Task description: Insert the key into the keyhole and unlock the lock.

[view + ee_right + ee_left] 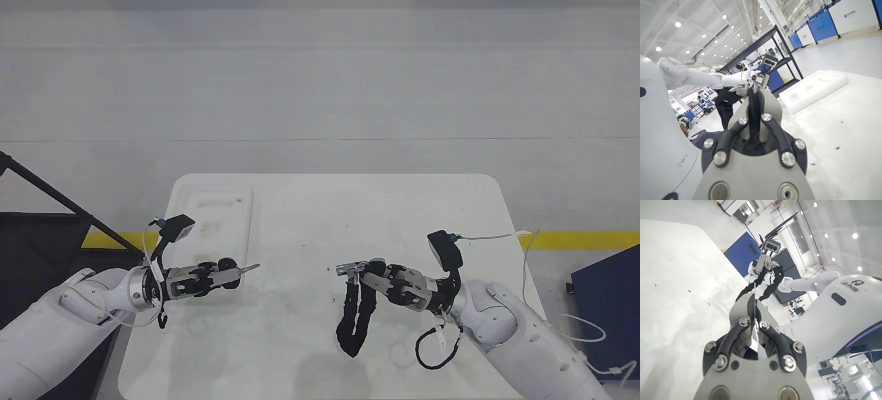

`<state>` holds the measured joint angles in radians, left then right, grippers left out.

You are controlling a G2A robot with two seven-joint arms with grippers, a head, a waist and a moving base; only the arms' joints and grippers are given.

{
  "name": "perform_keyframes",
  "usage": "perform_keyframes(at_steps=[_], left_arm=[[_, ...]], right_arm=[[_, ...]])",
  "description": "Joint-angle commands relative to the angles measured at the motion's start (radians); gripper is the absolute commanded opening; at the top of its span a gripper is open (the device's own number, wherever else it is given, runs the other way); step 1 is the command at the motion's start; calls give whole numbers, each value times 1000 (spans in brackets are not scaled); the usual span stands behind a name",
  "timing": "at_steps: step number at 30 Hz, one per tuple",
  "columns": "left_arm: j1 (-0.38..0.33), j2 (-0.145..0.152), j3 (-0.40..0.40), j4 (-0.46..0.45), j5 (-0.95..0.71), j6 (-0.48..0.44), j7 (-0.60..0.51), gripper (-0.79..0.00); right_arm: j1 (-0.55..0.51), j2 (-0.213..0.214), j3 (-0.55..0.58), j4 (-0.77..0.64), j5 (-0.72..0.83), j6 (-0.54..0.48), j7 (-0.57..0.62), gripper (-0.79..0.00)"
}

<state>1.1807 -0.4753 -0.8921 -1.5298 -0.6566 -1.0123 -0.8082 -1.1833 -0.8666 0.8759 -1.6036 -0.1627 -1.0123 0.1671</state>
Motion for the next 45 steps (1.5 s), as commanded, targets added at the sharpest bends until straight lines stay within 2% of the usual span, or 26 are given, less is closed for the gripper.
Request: perform_keyframes(at_steps=[1,4,8,15,19,22,31,39,45], left_arm=[[0,0,0,0,0,0,0,-785],[1,-1,0,-9,6,11,5,-785],[-13,-11,-7,-74,73,78,4,-785],[-51,-40,19,-156,135,154,-57,-785],[-98,-64,52,-150,81,163,-156,-785],[-134,-85,91,-150,32,180,-180,-785],[-138,-87,94,-147,27,182,-182,-785],[-138,-87,94,-147,27,182,-182,-785],[-138,-87,94,-147,27,182,-182,-785]], right_arm=[[6,1,-7,2,19,0,25,-785],[6,1,-7,2,19,0,25,-785],[6,1,-7,2,19,0,25,-785],[6,1,-7,2,19,0,25,-785],[6,1,-7,2,19,0,25,-785],[6,1,-7,2,19,0,25,-785],[5,-3,-17,-16,19,13,34,-785],[146,-46,-144,45,260,0,204,-785],[217,-70,-174,129,397,0,308,-785]])
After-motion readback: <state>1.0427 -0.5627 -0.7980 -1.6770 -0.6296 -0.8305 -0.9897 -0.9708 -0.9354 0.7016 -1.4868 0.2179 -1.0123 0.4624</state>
